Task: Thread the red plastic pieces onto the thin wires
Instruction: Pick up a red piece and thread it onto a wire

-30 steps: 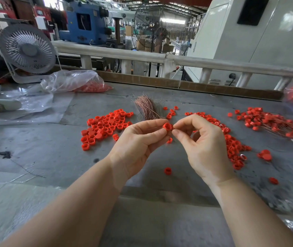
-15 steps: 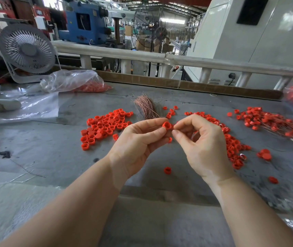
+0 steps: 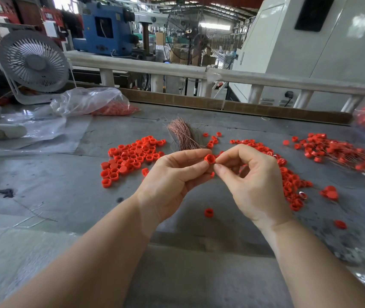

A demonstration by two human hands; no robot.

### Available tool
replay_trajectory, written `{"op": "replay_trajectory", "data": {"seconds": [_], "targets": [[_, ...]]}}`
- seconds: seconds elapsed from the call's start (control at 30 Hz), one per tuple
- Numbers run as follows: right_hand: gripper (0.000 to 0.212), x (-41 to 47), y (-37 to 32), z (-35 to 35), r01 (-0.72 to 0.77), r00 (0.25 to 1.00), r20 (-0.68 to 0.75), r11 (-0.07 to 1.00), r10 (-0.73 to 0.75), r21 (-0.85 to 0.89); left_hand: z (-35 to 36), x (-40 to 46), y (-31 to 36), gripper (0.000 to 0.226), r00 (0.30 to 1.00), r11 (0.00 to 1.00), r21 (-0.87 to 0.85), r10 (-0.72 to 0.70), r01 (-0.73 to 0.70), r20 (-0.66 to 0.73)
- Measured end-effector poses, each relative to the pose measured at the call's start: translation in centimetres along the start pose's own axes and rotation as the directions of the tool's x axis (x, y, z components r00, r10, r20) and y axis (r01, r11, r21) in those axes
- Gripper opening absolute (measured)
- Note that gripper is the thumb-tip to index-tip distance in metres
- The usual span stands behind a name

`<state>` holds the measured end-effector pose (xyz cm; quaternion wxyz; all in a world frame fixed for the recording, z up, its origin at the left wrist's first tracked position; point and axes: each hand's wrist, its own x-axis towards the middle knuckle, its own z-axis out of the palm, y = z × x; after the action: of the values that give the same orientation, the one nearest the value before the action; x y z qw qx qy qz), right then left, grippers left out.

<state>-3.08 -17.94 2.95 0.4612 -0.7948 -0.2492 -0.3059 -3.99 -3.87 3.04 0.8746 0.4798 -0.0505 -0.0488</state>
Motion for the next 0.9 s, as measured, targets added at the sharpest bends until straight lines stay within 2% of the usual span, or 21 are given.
{"op": "replay_trajectory", "data": {"seconds": [0.53, 0.7, 0.9], "targets": [[0.023, 0.02, 0.27, 0.01, -0.007, 1.0, -0.008, 1.0, 0.007, 0.008, 0.16, -0.05, 0.45, 0.016, 0.999, 0.999, -0.037, -0.03, 0.029, -0.025], [0.018, 0.01, 0.38, -0.02, 0.008, 1.0, -0.007, 1.0, -0.008, 0.001, 0.21, -0.03, 0.38, 0.028, 0.998, 0.998, -0.053, -0.04, 0.037, -0.052], [0.015, -0.02, 0.48, -0.15, 0.01, 1.0, 0.001, 0.999, -0.009, -0.032, 0.35, -0.11, 0.34, 0.031, 0.998, 0.998, -0.037, -0.047, 0.045, -0.047]]}}
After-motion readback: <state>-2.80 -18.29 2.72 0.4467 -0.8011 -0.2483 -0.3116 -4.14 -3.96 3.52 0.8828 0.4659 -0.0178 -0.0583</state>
